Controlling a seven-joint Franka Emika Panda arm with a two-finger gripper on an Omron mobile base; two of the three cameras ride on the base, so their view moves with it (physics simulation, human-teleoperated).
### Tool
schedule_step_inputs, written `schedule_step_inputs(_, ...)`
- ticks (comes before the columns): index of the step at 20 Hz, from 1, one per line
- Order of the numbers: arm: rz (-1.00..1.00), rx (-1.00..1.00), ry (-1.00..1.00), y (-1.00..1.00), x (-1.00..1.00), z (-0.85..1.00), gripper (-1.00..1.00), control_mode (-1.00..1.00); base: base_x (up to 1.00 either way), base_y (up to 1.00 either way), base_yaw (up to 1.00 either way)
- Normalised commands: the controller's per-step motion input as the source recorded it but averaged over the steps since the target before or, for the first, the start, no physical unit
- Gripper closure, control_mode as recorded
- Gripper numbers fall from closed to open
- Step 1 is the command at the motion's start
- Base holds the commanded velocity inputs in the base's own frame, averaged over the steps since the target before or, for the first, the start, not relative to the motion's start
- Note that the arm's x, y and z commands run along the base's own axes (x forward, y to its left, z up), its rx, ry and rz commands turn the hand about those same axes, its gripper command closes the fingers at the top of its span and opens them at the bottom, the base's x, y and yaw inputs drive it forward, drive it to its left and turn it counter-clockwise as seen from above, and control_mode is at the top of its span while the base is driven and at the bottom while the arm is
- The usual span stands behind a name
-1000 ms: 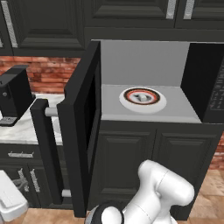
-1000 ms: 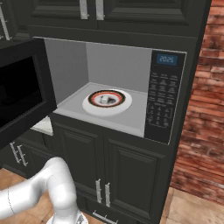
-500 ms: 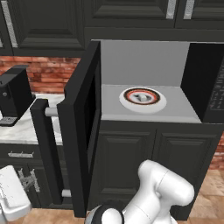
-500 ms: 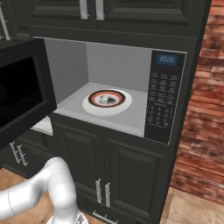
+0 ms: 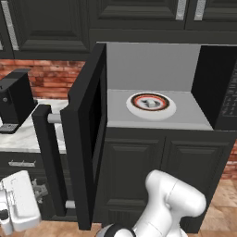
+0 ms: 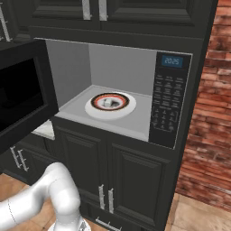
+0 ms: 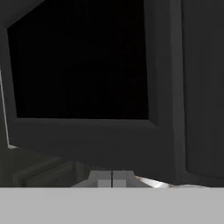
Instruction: Pick the marshmallow from the counter and place it in the microwave. Then turn on the microwave.
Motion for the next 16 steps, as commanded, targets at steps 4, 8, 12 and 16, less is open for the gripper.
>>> schedule_step_inputs(4, -0.02, 0.0, -0.01, -0.42, -0.09, 0.04, 1.0, -1.0, 0.0, 0.0, 0.0)
schedule_step_inputs(8, -0.01, 0.0, 0.0, -0.41, -0.09, 0.0, 1.0, -1.0, 0.0, 0.0, 0.0)
schedule_step_inputs(12, 0.0, 0.0, 0.0, -0.38, -0.07, 0.0, 1.0, -1.0, 0.0, 0.0, 0.0)
schedule_step_inputs(16, 0.0, 0.0, 0.0, -0.33, -0.04, 0.04, 1.0, -1.0, 0.0, 0.0, 0.0)
